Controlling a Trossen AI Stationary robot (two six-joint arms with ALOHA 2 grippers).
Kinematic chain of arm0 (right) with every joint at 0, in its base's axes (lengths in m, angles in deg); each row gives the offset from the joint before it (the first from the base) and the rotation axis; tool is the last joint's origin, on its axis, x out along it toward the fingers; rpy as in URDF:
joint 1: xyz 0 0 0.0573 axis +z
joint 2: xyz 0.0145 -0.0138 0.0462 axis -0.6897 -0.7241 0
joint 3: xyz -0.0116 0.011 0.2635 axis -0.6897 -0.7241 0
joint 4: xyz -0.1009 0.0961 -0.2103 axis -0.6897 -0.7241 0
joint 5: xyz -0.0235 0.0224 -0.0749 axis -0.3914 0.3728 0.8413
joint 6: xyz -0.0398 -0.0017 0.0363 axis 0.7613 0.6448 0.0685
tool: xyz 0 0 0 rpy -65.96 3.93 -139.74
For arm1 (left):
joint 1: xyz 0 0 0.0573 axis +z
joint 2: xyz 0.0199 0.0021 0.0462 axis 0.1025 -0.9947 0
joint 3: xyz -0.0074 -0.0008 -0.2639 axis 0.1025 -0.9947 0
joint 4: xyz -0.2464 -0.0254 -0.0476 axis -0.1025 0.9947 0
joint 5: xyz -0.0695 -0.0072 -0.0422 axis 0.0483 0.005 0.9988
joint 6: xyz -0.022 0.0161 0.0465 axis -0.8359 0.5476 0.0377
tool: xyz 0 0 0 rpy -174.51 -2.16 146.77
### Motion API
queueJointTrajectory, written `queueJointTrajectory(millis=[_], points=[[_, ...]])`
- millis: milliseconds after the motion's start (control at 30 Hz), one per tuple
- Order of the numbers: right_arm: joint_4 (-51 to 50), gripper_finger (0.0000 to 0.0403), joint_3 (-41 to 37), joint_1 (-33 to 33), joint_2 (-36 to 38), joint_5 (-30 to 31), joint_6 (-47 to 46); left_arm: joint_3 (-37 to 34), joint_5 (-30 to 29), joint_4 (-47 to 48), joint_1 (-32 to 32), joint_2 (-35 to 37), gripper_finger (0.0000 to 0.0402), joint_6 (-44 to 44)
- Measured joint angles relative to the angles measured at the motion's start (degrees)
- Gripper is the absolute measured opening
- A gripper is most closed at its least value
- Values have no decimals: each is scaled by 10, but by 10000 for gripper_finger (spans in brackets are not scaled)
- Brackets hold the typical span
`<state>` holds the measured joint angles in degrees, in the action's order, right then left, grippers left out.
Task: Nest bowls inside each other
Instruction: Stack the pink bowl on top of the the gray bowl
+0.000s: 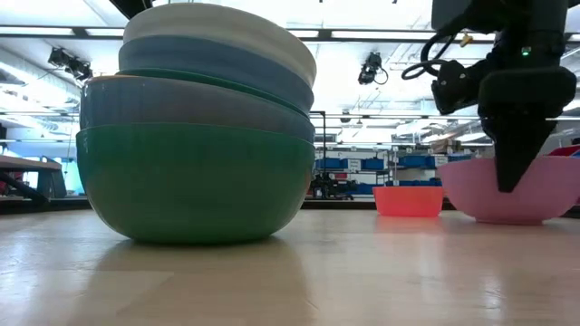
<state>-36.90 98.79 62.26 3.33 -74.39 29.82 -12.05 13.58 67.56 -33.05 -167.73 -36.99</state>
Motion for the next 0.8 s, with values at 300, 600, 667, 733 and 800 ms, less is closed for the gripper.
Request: queueJointTrajectory(millis=[300,600,667,733,800], points=[[25,0,77,34,0,47,29,0,-37,116,0,0,198,-57],[128,0,275,67,0,104,169,0,-57,172,0,0,198,-105],[192,0,295,70,0,88,209,0,-65,172,0,0,198,-106],[253,0,298,71,0,65,234,0,-70,174,0,0,198,-110],[269,0,298,67,-1,51,245,0,-74,183,0,0,198,-124]])
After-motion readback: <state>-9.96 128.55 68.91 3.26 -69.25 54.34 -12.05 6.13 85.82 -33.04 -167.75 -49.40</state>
